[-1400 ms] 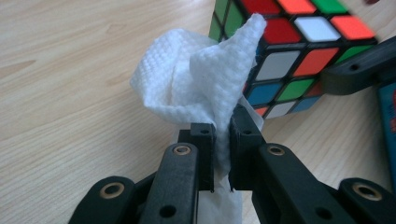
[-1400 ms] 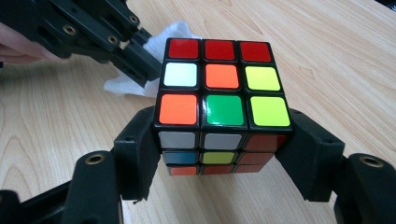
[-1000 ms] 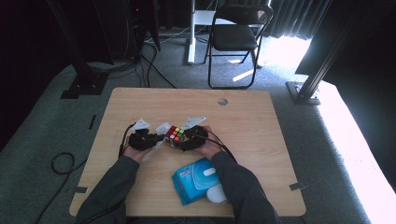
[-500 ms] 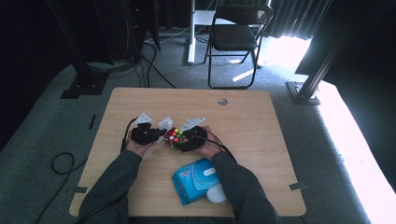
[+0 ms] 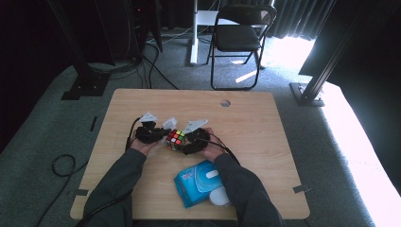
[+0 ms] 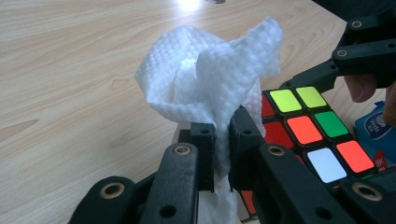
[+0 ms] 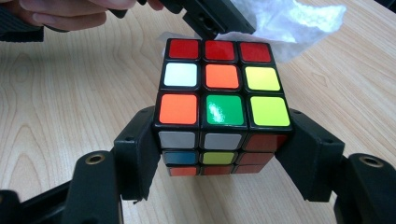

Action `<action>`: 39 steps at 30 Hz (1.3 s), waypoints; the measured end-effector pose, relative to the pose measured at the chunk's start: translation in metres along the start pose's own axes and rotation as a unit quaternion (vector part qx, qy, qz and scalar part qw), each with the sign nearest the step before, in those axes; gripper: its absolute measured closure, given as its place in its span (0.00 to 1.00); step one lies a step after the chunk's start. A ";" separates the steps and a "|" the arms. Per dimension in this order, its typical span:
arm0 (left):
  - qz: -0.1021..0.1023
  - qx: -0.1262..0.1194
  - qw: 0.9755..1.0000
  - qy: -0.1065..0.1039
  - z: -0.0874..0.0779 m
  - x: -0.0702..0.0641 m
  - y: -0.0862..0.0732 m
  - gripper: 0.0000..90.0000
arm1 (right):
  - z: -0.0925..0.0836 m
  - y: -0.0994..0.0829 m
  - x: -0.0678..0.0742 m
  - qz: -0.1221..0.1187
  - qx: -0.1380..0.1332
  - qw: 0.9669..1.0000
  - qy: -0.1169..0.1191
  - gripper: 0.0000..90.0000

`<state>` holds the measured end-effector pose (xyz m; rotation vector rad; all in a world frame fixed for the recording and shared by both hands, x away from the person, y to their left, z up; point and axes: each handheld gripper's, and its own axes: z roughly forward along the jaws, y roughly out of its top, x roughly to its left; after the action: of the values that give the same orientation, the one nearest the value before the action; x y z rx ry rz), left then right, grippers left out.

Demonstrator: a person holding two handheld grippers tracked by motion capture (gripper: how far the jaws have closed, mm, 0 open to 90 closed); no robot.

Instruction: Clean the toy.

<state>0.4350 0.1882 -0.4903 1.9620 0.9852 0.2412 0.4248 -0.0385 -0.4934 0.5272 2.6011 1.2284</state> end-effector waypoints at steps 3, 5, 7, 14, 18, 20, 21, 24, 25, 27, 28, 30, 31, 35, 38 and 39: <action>-0.002 0.004 1.000 -0.001 0.002 0.001 -0.002 0.92 | 0.000 0.000 0.000 -0.002 -0.002 1.000 0.002 0.38; -0.004 0.008 1.000 0.000 0.005 0.002 -0.005 0.92 | -0.001 0.000 0.000 0.000 -0.005 1.000 0.002 0.38; -0.005 0.012 1.000 -0.001 0.006 0.002 -0.007 0.92 | -0.001 0.000 0.000 0.003 -0.007 1.000 0.002 0.38; -0.007 0.017 1.000 -0.007 0.007 0.002 -0.014 0.93 | -0.002 -0.001 -0.001 0.008 -0.012 1.000 0.002 0.38; -0.007 0.023 1.000 -0.008 0.008 0.001 -0.020 0.93 | -0.004 -0.001 -0.002 0.015 -0.017 1.000 -0.001 0.38; -0.009 0.022 1.000 -0.007 0.008 0.001 -0.023 0.93 | -0.004 -0.001 -0.003 0.018 -0.018 1.000 -0.003 0.38; -0.009 0.022 1.000 -0.006 0.008 0.000 -0.025 0.93 | -0.004 -0.001 -0.003 0.018 -0.018 1.000 -0.003 0.38; -0.010 0.026 1.000 -0.006 0.008 0.000 -0.029 0.93 | -0.004 -0.001 -0.003 0.021 -0.018 1.000 -0.005 0.38; -0.009 0.030 0.999 -0.007 0.008 -0.001 -0.030 0.93 | -0.004 -0.001 -0.003 0.022 -0.018 1.000 -0.006 0.38; -0.011 0.030 0.999 -0.009 0.009 -0.001 -0.033 0.93 | -0.005 -0.001 -0.004 0.024 -0.021 0.999 -0.006 0.38; -0.011 0.030 0.999 -0.009 0.009 -0.001 -0.034 0.93 | -0.005 -0.001 -0.004 0.027 -0.023 0.999 -0.007 0.38; -0.011 0.030 0.999 -0.010 0.009 -0.002 -0.036 0.93 | -0.006 -0.002 -0.005 0.030 -0.026 0.999 -0.010 0.38; -0.011 0.030 0.999 -0.010 0.010 -0.002 -0.036 0.93 | -0.007 -0.002 -0.005 0.032 -0.027 0.999 -0.010 0.38; -0.006 0.033 0.999 -0.007 0.010 -0.004 -0.040 0.93 | -0.007 -0.002 -0.006 0.034 -0.031 0.999 -0.012 0.38; -0.001 0.039 0.999 -0.004 0.011 -0.006 -0.044 0.93 | -0.010 -0.003 -0.008 0.044 -0.043 0.998 -0.014 0.38; 0.003 0.040 0.999 -0.003 0.013 -0.008 -0.045 0.93 | -0.011 -0.003 -0.009 0.048 -0.046 0.998 -0.015 0.38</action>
<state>0.4117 0.1874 -0.5320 2.0368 0.9981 0.2017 0.4287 -0.0513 -0.4885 0.6542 2.5069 1.3532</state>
